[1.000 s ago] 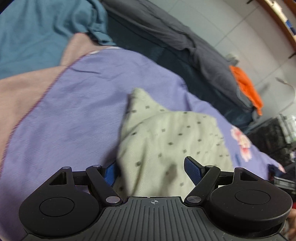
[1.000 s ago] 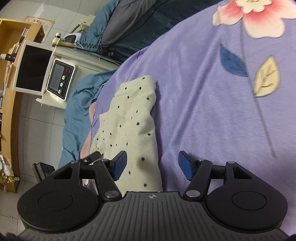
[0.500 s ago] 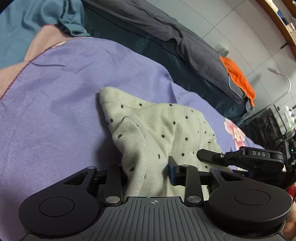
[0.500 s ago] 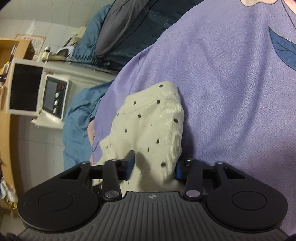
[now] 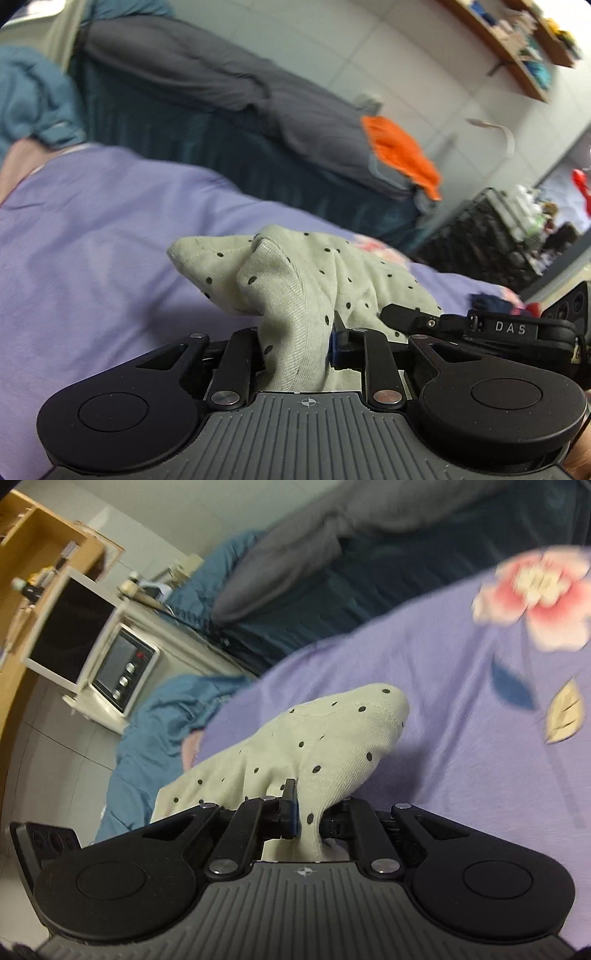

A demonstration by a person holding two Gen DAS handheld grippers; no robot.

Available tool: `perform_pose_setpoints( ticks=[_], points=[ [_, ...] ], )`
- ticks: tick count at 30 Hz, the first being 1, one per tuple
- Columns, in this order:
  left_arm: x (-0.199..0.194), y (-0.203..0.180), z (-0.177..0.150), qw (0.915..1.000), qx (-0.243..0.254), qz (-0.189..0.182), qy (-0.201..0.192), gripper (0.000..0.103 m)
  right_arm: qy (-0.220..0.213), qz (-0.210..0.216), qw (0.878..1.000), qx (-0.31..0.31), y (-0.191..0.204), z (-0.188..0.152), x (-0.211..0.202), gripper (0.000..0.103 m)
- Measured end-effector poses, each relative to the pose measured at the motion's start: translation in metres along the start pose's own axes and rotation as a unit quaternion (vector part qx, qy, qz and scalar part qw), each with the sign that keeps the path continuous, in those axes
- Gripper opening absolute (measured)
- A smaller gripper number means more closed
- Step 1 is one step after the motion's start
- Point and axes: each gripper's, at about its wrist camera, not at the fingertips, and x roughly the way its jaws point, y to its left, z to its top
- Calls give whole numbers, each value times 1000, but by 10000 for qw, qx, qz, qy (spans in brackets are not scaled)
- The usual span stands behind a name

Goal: Fold small clothes

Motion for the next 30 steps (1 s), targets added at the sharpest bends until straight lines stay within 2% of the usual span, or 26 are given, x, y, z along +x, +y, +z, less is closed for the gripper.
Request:
perform_pose_setpoints(
  ticks=[4,7,11,14,17,22,24,26,28,30],
  points=[
    [-10,-47,-7,9985,346,-416,16,63,-449,14,9989,-145,2,0,-61,10],
    [-12,-87,-16,9947,754,-696,116,63,-771,-81,9957,-516,0,-4,-113,10],
    [-11,-144,-37,9838,1365,-1050,493,62,-1007,-219,9924,-674,-15,-20,-181,10],
    [-8,-187,-59,9693,1874,-1382,791,62,-1089,-402,9915,-581,-33,-41,-234,10],
    [-6,-230,-85,9504,2271,-1793,1138,62,-1220,-623,9902,-261,-51,-68,-288,10],
    [10,-290,-127,9248,2397,-2436,1669,62,-1481,-1146,9822,-118,-62,-108,-372,10],
    [17,-317,-145,9101,2635,-2656,1781,62,-1526,-1422,9777,-227,-61,-119,-399,10],
    [29,-342,-161,8993,2869,-2770,1794,62,-1566,-1664,9733,-223,-68,-126,-425,10],
    [46,-366,-174,8929,2966,-2898,1751,62,-1615,-1844,9692,-234,-80,-128,-445,10],
    [66,-388,-185,8915,3039,-2923,1656,62,-1664,-2052,9638,-354,-97,-124,-458,10]
  ],
)
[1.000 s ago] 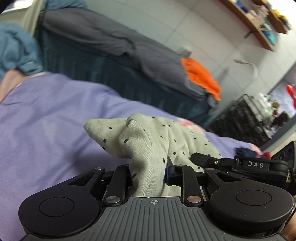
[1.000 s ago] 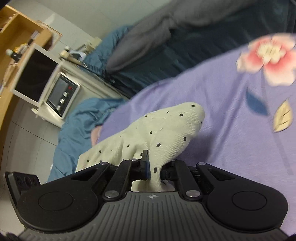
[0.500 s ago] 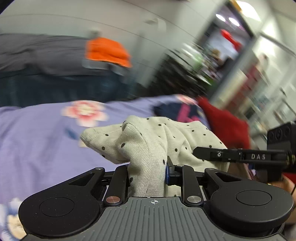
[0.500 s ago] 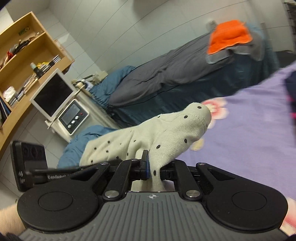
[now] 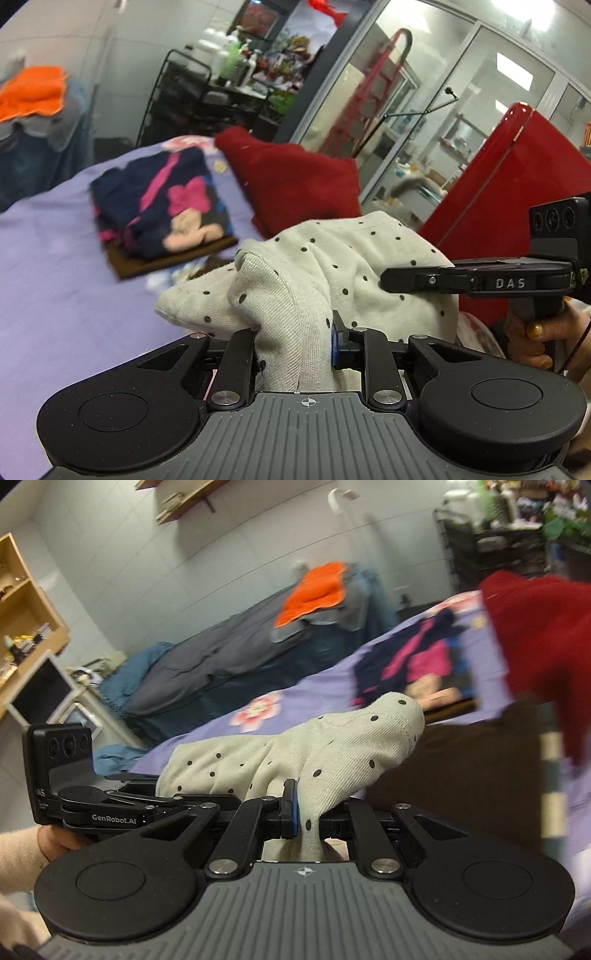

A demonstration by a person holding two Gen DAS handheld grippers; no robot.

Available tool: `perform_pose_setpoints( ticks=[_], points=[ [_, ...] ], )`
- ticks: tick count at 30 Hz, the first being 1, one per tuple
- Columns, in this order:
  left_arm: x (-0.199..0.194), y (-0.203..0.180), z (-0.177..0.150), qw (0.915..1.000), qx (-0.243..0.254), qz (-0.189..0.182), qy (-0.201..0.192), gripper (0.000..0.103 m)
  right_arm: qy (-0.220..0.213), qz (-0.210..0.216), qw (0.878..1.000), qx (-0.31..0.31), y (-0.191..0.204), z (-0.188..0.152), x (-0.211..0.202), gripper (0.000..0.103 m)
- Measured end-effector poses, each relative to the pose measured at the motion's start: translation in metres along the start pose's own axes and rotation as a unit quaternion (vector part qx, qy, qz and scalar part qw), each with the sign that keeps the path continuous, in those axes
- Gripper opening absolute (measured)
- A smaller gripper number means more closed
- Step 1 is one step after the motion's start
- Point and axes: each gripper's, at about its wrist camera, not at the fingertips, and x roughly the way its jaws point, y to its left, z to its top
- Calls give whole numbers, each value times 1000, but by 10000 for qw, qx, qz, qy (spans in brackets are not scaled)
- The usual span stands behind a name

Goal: Fold small clothes

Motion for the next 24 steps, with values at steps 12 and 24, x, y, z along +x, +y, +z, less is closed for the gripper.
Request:
perform_pose_setpoints(
  ticks=[12,24],
  points=[
    [131,14,25,9913,525,1132,427,64,118,-928,9956,0,-140,25,90,12],
    [124,23,30,9812,520,1767,576,103,-173,-2021,9790,195,-140,-6,123,44]
  ],
)
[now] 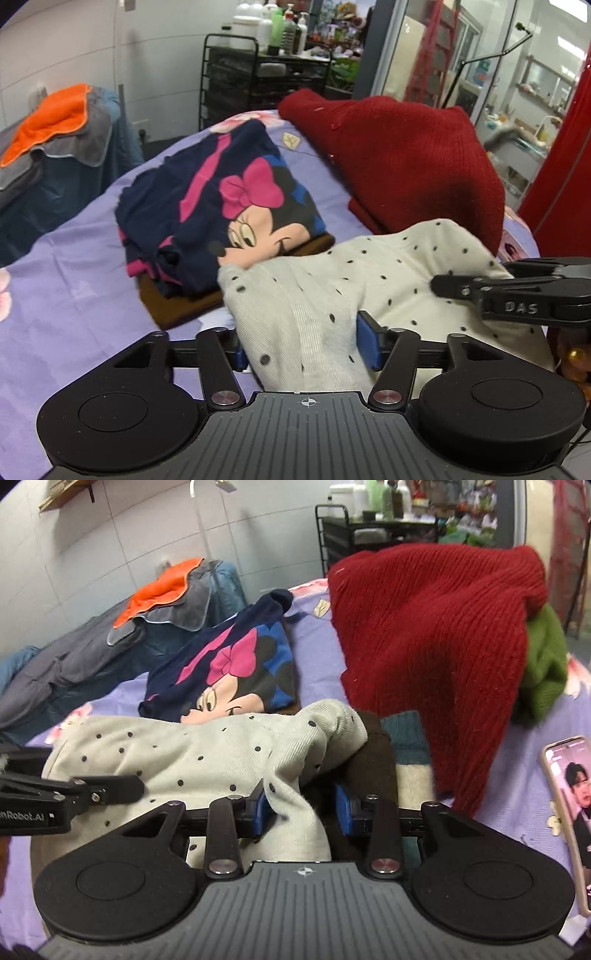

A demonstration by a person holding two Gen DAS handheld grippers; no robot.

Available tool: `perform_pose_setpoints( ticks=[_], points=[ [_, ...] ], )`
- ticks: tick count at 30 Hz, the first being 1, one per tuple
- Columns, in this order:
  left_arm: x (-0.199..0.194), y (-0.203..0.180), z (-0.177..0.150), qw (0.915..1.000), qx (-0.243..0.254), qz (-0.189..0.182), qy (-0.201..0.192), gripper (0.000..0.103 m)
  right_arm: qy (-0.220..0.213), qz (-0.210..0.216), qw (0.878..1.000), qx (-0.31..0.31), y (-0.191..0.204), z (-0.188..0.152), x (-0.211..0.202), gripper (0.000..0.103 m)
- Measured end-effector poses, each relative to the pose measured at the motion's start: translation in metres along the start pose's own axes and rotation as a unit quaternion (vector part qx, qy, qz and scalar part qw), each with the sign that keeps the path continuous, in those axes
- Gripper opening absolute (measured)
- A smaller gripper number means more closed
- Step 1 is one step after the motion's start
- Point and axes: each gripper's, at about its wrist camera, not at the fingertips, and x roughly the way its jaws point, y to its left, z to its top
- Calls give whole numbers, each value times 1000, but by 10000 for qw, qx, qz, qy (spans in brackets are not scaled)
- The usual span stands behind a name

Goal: Fold small clothes
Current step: 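Carry the folded shirt with both grippers beside the Minnie Mouse garment and release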

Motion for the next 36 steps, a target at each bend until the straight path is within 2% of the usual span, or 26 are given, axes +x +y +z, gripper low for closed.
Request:
perform_pose_setpoints(
  ticks=[2,6,12,20,23,26,30,36],
  points=[
    [-6,0,3,9997,-34,203,87,103,-75,-86,9999,41,2,3,-7,49],
    [-23,-3,10,9985,-88,411,354,103,-270,-236,9988,332,-2,10,-29,76],
    [-48,-4,13,9946,-69,772,687,103,-39,-224,9969,757,-9,20,-51,76],
    [-73,-2,3,9889,65,1037,1062,103,225,-163,9989,366,25,17,-76,84],
    [-81,-11,-3,9831,356,1279,1262,103,504,-187,9984,198,42,13,-83,88],
    [-88,-22,-10,9738,636,1479,1603,103,723,-209,9972,-5,59,7,-90,89],
    [-98,-32,-18,9677,764,1533,1852,103,911,-284,9953,-184,76,0,-101,93],
    [-102,-45,-32,9664,760,1335,2061,103,1108,-434,9926,-226,85,2,-116,96]
  ],
)
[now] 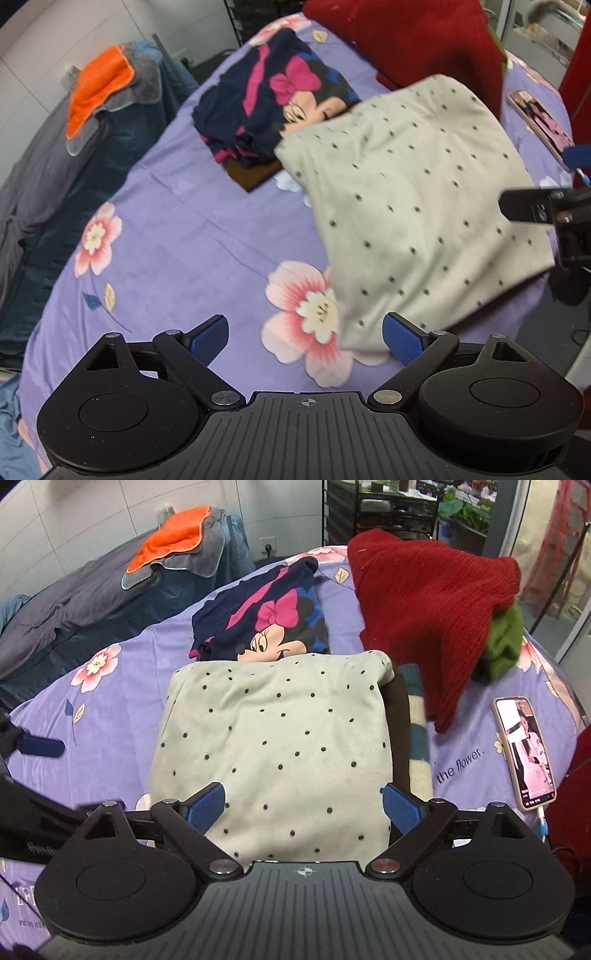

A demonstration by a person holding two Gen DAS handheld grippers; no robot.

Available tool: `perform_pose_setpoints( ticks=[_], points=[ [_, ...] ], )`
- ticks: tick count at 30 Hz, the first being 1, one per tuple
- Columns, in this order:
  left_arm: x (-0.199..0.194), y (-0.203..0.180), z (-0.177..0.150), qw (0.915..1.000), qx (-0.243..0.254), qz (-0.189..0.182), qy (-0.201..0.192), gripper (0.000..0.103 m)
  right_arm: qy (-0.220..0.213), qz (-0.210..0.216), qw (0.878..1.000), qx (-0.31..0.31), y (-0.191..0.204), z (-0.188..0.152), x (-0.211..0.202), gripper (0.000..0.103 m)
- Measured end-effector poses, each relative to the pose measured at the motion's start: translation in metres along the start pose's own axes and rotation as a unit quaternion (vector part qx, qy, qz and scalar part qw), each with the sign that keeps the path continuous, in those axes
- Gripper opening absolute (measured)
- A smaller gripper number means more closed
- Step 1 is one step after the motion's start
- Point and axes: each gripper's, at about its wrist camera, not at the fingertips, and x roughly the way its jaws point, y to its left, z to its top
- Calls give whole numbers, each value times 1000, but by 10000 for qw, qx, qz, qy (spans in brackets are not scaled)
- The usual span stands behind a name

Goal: Fold small clothes

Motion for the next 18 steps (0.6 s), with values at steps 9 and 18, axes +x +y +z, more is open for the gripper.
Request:
perform_pose_setpoints(
  ticks=[9,18],
  points=[
    [9,-15,-3,10000,12,-42,-43,103,-36,-220,9997,80,2,-8,4,97],
    [10,-18,-1,9997,-151,-184,109,103,45,-272,9996,113,-2,-1,9,97]
  ],
)
